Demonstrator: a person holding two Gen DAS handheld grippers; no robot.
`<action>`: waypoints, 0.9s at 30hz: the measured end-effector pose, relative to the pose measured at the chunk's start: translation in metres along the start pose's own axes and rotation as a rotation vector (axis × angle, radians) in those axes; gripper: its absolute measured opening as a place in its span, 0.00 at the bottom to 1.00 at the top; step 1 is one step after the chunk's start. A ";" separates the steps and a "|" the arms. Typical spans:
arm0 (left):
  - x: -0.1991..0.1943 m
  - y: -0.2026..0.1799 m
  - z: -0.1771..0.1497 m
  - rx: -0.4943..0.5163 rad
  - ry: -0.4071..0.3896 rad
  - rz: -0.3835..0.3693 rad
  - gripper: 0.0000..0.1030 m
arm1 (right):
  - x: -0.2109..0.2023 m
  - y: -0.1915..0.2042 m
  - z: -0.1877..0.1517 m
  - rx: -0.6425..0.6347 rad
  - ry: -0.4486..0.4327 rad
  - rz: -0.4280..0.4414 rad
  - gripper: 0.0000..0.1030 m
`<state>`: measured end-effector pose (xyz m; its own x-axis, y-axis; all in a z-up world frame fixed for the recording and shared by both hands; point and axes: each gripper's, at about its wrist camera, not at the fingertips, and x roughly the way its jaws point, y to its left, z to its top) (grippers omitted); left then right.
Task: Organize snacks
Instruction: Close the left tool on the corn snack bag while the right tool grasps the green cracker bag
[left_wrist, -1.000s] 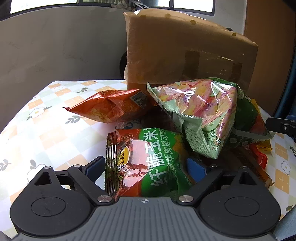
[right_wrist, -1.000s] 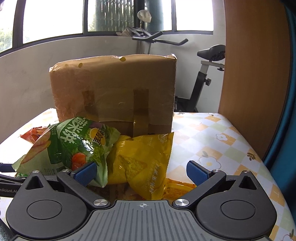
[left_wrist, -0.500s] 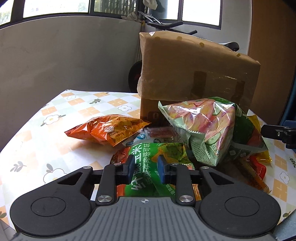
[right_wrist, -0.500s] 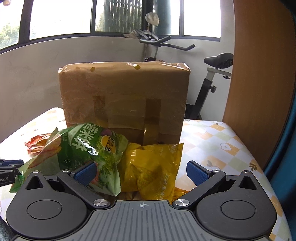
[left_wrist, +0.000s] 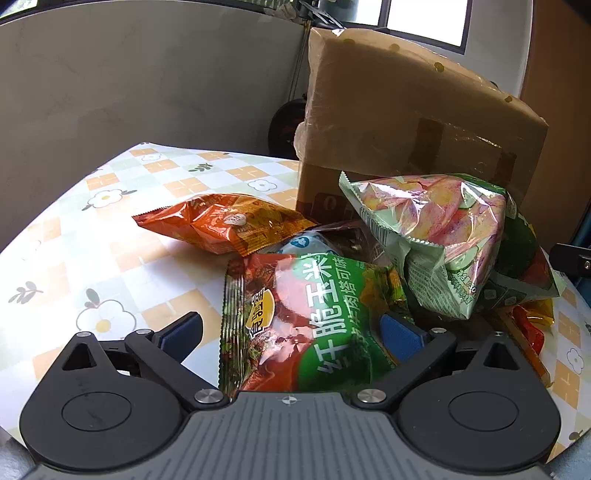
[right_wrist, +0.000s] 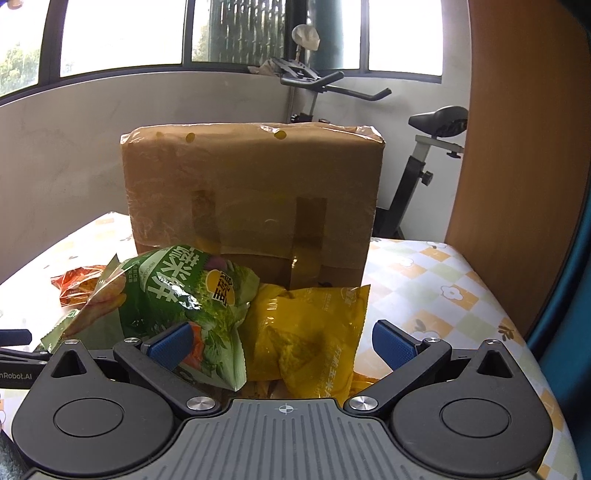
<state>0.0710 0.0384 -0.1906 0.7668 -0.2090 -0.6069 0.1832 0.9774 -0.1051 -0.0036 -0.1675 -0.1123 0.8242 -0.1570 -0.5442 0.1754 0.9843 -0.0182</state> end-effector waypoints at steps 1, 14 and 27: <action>0.000 -0.001 -0.002 -0.001 0.008 -0.011 1.00 | 0.001 -0.001 -0.001 0.006 0.001 -0.001 1.00; 0.023 0.011 -0.004 -0.101 0.033 -0.119 0.87 | 0.011 -0.009 -0.004 0.056 0.018 0.008 1.00; -0.025 0.018 0.012 -0.080 -0.084 0.033 0.75 | 0.003 0.006 0.018 0.053 -0.044 0.074 1.00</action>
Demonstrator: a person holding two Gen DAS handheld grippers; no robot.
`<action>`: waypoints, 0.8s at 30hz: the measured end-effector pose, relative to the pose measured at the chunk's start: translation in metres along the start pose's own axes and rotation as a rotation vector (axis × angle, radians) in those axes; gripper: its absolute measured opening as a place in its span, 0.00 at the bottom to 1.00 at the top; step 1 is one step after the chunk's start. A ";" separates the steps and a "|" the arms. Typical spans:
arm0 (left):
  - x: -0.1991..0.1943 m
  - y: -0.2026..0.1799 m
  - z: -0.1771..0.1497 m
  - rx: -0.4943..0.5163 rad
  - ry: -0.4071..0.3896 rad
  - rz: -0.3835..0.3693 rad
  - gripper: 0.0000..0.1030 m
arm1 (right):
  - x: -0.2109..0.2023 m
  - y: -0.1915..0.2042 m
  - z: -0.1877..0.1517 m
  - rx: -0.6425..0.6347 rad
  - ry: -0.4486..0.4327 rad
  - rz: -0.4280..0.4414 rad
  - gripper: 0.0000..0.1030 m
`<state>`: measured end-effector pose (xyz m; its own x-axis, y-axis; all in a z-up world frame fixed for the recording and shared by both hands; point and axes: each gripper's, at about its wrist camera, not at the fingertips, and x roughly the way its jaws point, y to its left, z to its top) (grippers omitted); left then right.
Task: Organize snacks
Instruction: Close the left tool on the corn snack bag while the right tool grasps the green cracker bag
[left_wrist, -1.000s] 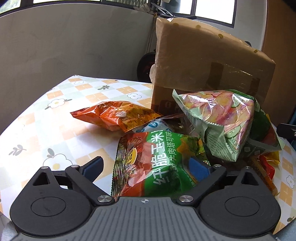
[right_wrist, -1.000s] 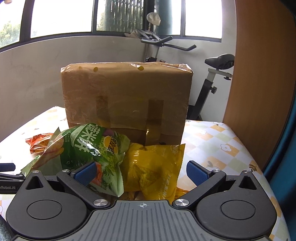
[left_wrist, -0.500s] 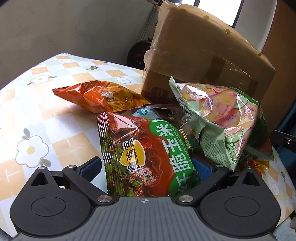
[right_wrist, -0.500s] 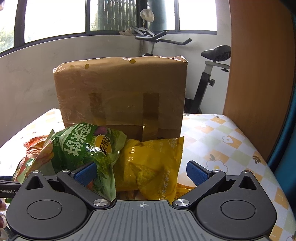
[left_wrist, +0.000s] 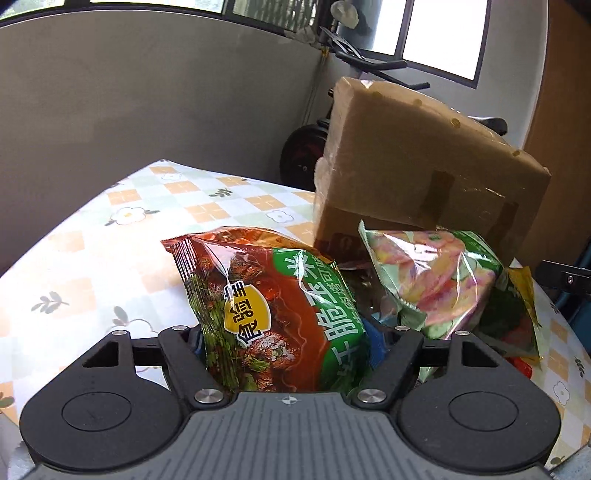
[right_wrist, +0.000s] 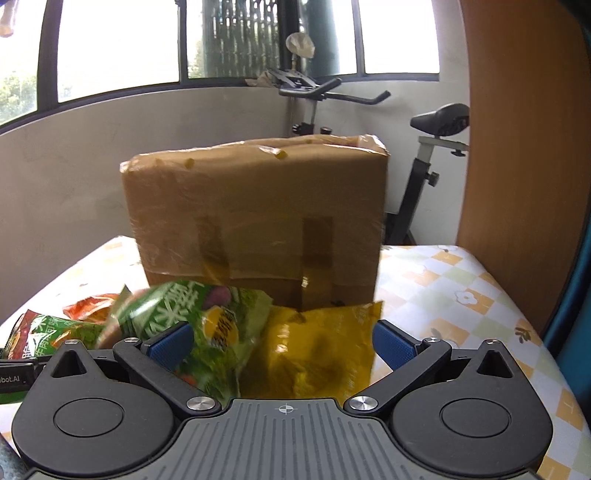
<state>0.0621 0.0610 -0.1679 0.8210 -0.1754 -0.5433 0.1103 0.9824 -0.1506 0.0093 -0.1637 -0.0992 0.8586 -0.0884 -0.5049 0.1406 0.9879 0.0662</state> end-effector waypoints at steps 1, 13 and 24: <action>-0.004 0.002 0.000 -0.011 -0.006 0.008 0.75 | 0.001 0.005 0.003 -0.003 -0.004 0.014 1.00; -0.015 0.016 -0.004 -0.036 -0.003 0.022 0.75 | 0.032 0.064 -0.014 -0.049 0.158 0.146 1.00; -0.003 0.011 0.000 -0.021 0.024 0.007 0.75 | 0.044 0.073 -0.025 0.023 0.227 0.224 1.00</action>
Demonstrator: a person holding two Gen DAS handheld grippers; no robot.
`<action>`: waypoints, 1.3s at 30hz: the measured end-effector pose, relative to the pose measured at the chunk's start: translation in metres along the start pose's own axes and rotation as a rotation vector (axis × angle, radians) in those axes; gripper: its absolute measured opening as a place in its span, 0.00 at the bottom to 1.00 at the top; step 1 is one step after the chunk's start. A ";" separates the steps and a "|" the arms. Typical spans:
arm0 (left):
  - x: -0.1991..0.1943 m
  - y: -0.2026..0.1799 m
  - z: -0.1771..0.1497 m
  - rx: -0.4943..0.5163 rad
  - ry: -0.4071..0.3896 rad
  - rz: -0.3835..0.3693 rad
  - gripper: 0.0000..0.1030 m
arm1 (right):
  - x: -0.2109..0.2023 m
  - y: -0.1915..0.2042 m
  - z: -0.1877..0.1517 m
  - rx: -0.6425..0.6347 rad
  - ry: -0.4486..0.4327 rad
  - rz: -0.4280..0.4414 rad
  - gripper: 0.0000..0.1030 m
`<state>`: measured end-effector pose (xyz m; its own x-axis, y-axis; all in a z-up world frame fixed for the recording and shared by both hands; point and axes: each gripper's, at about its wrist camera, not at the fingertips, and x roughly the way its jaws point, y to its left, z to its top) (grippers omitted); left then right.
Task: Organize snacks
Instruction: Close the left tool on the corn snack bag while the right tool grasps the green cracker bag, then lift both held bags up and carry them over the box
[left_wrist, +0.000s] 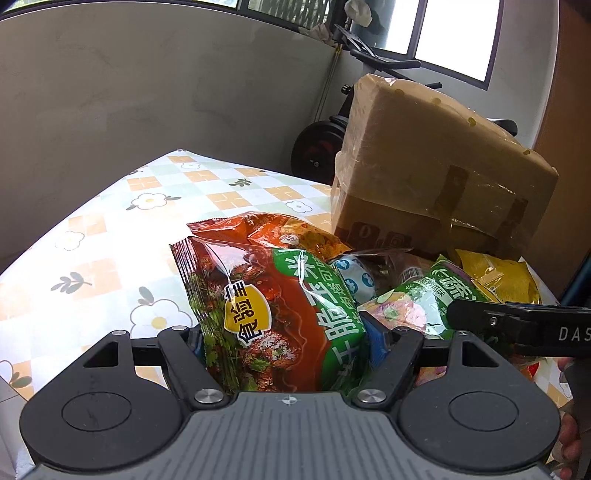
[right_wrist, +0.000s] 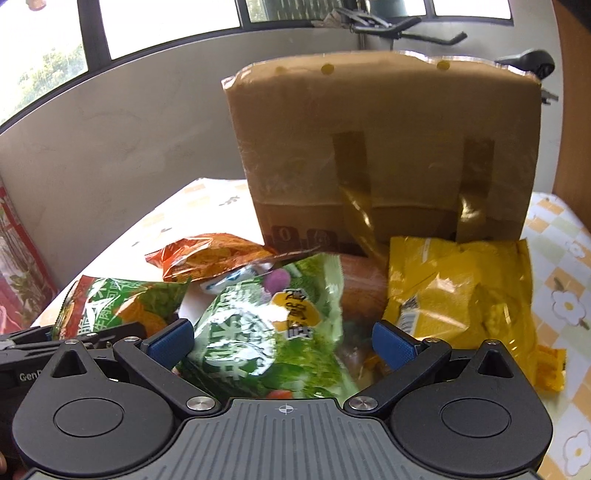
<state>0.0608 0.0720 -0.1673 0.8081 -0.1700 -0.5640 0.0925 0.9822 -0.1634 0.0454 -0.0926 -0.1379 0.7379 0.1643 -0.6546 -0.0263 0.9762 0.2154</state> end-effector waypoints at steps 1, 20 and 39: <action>0.000 0.001 0.000 -0.001 -0.001 -0.005 0.75 | 0.004 0.000 -0.001 0.003 0.016 0.004 1.00; -0.007 -0.004 0.010 -0.008 -0.059 -0.025 0.75 | -0.020 -0.015 0.002 0.060 -0.060 0.086 0.73; -0.045 -0.038 0.058 0.078 -0.180 -0.016 0.75 | -0.090 -0.047 0.031 0.042 -0.297 0.001 0.73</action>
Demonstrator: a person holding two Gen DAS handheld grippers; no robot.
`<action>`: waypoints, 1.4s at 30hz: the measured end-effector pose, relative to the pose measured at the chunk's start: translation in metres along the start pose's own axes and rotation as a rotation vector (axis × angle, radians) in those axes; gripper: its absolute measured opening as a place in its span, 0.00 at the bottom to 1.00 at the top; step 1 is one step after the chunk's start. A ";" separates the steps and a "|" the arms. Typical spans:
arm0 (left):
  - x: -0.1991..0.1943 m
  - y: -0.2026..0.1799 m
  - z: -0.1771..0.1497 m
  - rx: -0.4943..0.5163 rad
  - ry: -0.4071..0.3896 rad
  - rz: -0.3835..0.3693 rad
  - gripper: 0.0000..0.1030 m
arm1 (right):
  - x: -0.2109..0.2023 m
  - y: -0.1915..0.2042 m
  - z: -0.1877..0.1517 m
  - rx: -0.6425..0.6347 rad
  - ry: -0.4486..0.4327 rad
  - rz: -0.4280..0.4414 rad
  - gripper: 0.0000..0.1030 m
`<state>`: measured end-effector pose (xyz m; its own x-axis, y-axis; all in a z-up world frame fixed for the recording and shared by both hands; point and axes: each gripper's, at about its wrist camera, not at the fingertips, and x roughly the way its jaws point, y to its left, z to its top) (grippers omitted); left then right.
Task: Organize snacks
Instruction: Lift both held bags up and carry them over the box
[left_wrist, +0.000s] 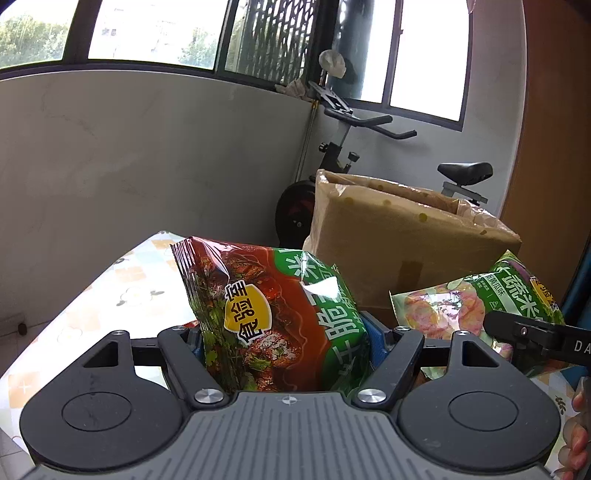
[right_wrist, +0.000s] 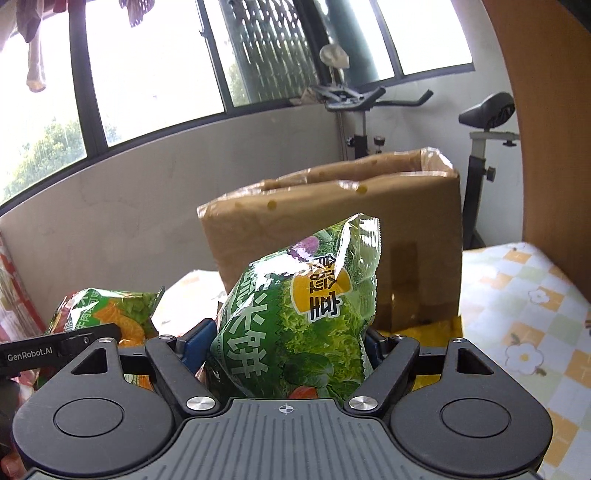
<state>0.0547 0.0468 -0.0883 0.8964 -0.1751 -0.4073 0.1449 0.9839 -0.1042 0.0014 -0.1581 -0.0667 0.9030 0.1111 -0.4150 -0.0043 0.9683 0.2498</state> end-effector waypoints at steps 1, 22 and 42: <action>0.000 -0.003 0.004 0.004 -0.003 -0.004 0.75 | -0.002 0.000 0.003 -0.008 -0.011 -0.001 0.73; -0.023 -0.049 0.071 0.077 -0.156 -0.112 0.75 | -0.032 -0.024 0.112 -0.106 -0.192 0.042 0.72; 0.054 -0.075 0.128 0.151 -0.201 -0.096 0.75 | 0.046 -0.056 0.179 -0.257 -0.321 -0.143 0.72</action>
<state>0.1454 -0.0324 0.0134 0.9385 -0.2723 -0.2124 0.2805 0.9598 0.0087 0.1198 -0.2475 0.0566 0.9900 -0.0638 -0.1260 0.0601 0.9977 -0.0327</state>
